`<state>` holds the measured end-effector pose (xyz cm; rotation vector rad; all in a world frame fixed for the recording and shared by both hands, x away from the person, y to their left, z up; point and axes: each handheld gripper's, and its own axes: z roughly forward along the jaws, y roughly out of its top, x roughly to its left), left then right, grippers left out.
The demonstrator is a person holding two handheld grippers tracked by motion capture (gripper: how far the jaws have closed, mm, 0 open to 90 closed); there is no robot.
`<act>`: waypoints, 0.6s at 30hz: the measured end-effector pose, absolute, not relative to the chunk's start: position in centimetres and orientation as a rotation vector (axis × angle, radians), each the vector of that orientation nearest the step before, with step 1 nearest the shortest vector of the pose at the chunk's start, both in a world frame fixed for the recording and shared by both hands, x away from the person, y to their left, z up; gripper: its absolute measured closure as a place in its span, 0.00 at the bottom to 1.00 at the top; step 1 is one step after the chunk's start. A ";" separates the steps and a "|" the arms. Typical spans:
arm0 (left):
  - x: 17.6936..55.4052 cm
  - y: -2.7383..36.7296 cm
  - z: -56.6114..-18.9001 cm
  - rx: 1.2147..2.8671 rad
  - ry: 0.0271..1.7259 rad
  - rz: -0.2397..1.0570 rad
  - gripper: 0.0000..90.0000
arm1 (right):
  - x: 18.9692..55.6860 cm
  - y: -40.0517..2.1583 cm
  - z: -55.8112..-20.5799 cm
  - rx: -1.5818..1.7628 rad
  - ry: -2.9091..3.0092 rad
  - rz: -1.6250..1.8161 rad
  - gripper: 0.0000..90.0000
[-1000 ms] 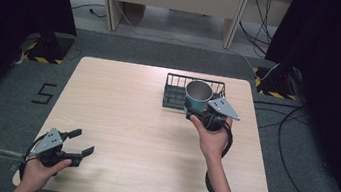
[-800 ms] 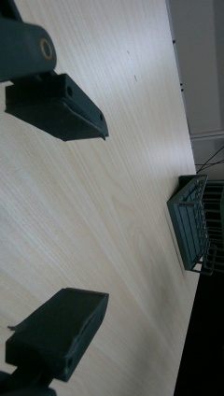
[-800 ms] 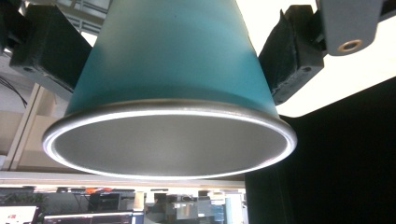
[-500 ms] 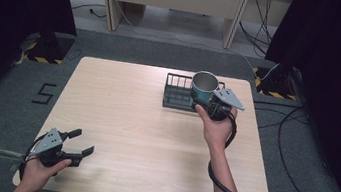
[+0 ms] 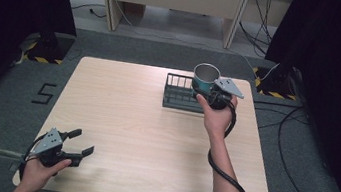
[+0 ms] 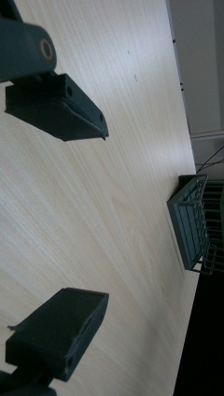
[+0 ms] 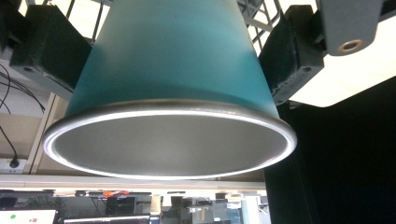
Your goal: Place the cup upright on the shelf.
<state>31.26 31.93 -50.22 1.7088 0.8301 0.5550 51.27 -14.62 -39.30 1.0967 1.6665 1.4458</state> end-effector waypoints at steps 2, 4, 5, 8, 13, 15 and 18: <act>31.3 31.9 -50.2 1.710 0.831 0.555 0.18 | 51.7 -14.6 -39.2 1.101 1.669 1.438 0.19; 31.3 31.9 -50.2 1.709 0.831 0.555 0.18 | 52.2 -14.5 -39.1 1.103 1.673 1.431 0.19; 31.3 31.9 -50.2 1.710 0.831 0.555 0.18 | 52.4 -14.4 -39.1 1.107 1.671 1.430 0.19; 31.3 32.0 -50.2 1.709 0.832 0.555 0.18 | 53.1 -14.3 -39.0 1.120 1.672 1.421 0.19; 31.3 32.0 -50.2 1.707 0.833 0.554 0.18 | 54.0 -14.2 -39.2 1.139 1.670 1.414 0.19; 31.3 32.0 -50.2 1.707 0.833 0.554 0.18 | 54.3 -14.1 -39.2 1.149 1.669 1.410 0.19; 31.3 32.0 -50.2 1.706 0.833 0.554 0.18 | 54.9 -14.0 -39.2 1.160 1.664 1.407 0.19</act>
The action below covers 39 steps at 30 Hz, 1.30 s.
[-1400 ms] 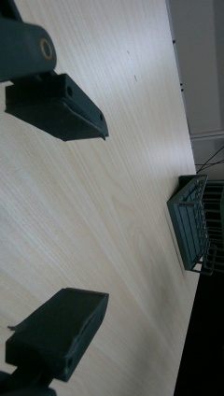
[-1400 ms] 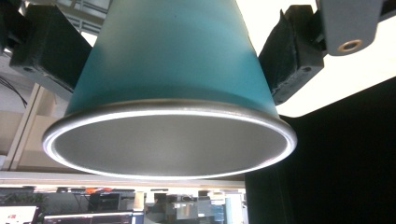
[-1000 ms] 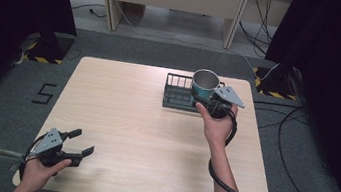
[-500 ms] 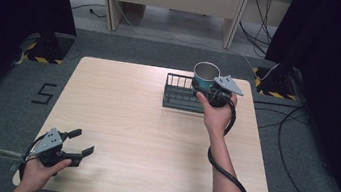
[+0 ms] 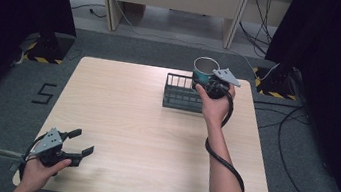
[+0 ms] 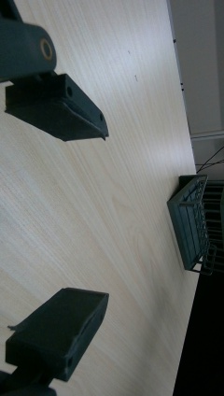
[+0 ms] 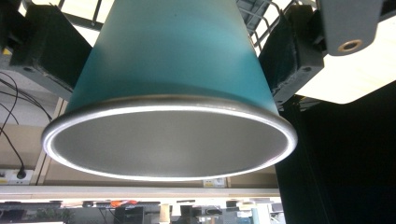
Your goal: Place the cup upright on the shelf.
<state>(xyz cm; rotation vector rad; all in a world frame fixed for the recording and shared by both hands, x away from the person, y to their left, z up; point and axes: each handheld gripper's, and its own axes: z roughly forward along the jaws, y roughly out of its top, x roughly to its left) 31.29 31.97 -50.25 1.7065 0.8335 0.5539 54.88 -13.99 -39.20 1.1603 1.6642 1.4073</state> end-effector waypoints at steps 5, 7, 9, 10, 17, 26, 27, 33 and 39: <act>31.3 32.0 -50.3 1.706 0.834 0.553 0.18 | 55.7 -13.9 -39.3 1.180 1.661 1.399 0.19; 31.3 32.0 -50.3 1.705 0.834 0.552 0.18 | 55.9 -13.8 -39.4 1.186 1.662 1.395 0.19; 31.3 32.0 -50.3 1.706 0.833 0.552 0.18 | 56.2 -13.8 -39.5 1.190 1.666 1.388 0.19; 31.3 32.0 -50.3 1.706 0.834 0.552 0.18 | 56.3 -13.8 -39.5 1.195 1.666 1.389 0.19; 31.3 32.0 -50.3 1.705 0.833 0.552 0.18 | 57.0 -13.5 -40.4 1.221 1.692 1.358 0.19; 31.3 32.0 -50.2 1.706 0.832 0.551 0.18 | 57.4 -13.1 -41.8 1.252 1.734 1.321 0.19; 31.3 32.0 -50.2 1.706 0.832 0.552 0.18 | 57.4 -13.1 -42.0 1.260 1.740 1.316 0.19; 31.3 32.0 -50.2 1.706 0.832 0.552 0.18 | 57.6 -13.1 -42.8 1.287 1.763 1.287 0.18; 31.3 32.0 -50.2 1.706 0.832 0.552 0.18 | 57.7 -12.9 -43.3 1.303 1.783 1.259 0.18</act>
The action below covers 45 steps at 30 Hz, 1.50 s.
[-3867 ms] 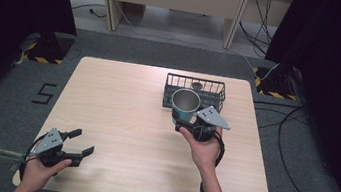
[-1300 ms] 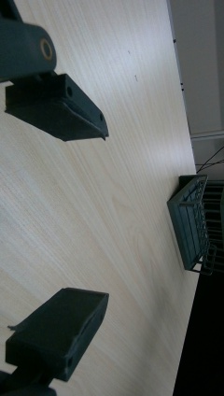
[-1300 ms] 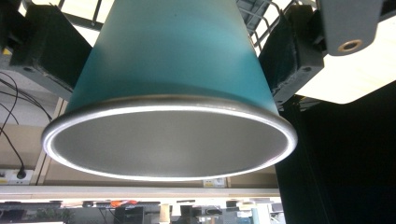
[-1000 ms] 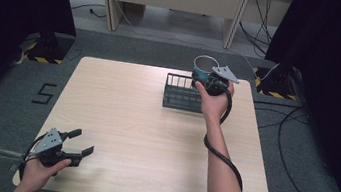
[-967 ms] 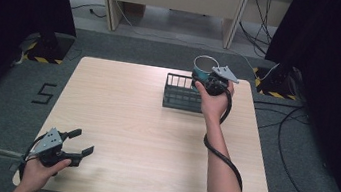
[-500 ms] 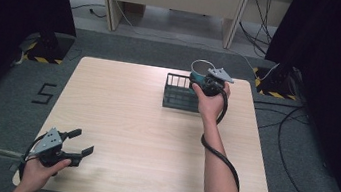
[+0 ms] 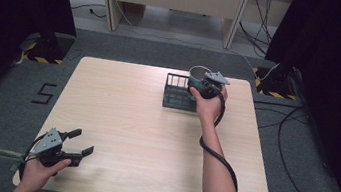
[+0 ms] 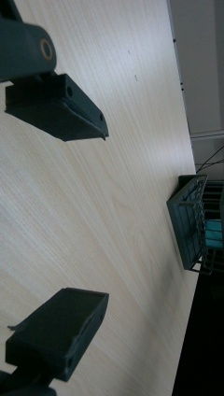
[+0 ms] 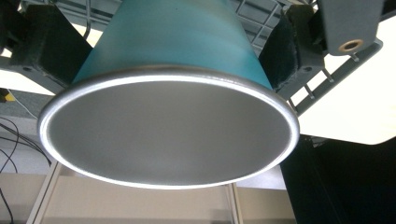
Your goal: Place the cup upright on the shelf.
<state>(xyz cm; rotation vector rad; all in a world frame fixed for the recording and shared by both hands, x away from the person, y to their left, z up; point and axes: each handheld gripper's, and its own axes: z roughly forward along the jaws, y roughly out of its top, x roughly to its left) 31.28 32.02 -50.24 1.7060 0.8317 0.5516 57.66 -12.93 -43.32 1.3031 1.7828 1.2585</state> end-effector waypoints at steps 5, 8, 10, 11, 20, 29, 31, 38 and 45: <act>31.3 32.0 -50.2 1.706 0.831 0.552 0.18 | 57.8 -12.9 -43.6 1.310 1.802 1.244 0.18; 31.3 32.0 -50.2 1.706 0.831 0.552 0.18 | 57.8 -12.9 -43.7 1.315 1.803 1.237 0.18; 31.3 32.1 -50.2 1.706 0.830 0.552 0.18 | 57.9 -12.9 -43.8 1.312 1.804 1.228 0.18; 31.3 32.1 -50.2 1.706 0.830 0.552 0.18 | 57.9 -13.0 -43.8 1.311 1.806 1.225 0.18; 31.3 32.0 -50.2 1.708 0.830 0.551 0.18 | 57.7 -12.9 -44.2 1.304 1.828 1.240 0.17; 31.3 32.0 -50.2 1.708 0.830 0.551 0.18 | 57.1 -13.1 -44.3 1.322 1.827 1.250 0.17; 31.3 32.0 -50.2 1.709 0.830 0.552 0.18 | 56.9 -13.1 -44.3 1.326 1.825 1.251 0.17; 31.3 32.0 -50.2 1.709 0.831 0.553 0.18 | 55.7 -13.3 -44.0 1.332 1.832 1.251 0.17; 31.3 32.0 -50.2 1.710 0.829 0.554 0.18 | 54.1 -13.9 -43.7 1.327 1.842 1.253 0.17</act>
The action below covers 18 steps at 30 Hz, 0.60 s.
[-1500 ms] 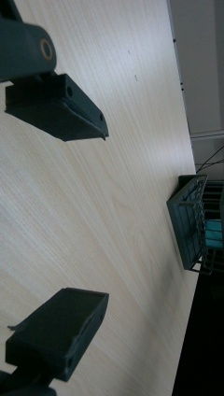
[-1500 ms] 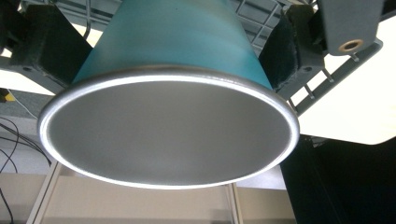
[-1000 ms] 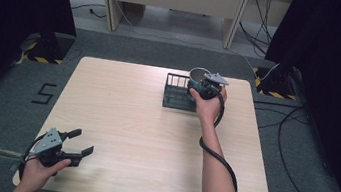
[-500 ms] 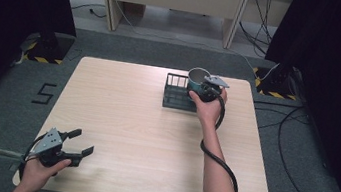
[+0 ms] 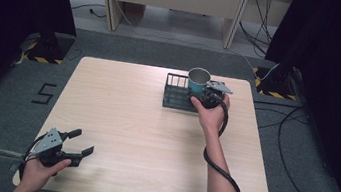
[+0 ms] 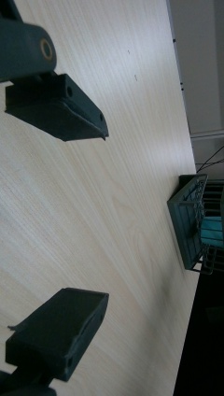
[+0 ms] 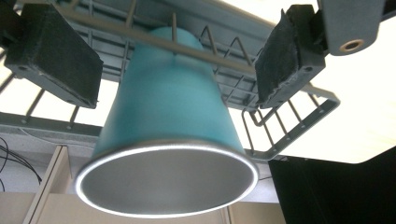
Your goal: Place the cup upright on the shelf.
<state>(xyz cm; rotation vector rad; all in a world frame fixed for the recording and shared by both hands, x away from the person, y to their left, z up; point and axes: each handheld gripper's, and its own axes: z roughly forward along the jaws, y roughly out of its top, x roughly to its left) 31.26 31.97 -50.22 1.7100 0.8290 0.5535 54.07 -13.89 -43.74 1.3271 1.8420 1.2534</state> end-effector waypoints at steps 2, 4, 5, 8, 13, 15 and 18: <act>31.3 32.0 -50.2 1.711 0.830 0.554 0.18 | 53.7 -14.0 -43.7 1.329 1.845 1.252 0.17; 31.3 32.0 -50.2 1.711 0.830 0.554 0.18 | 53.2 -14.3 -43.6 1.326 1.849 1.247 0.17; 31.3 32.0 -50.2 1.712 0.831 0.555 0.18 | 53.0 -14.4 -43.6 1.324 1.850 1.247 0.17; 31.3 32.0 -50.2 1.712 0.831 0.555 0.18 | 52.2 -14.6 -43.5 1.321 1.851 1.252 0.17; 31.3 32.0 -50.2 1.712 0.831 0.556 0.18 | 50.8 -15.0 -43.4 1.306 1.869 1.248 0.17; 31.3 31.9 -50.2 1.712 0.831 0.557 0.18 | 50.4 -15.1 -43.4 1.300 1.872 1.250 0.17; 31.3 31.9 -50.2 1.713 0.831 0.558 0.18 | 49.6 -15.2 -43.3 1.295 1.872 1.258 0.17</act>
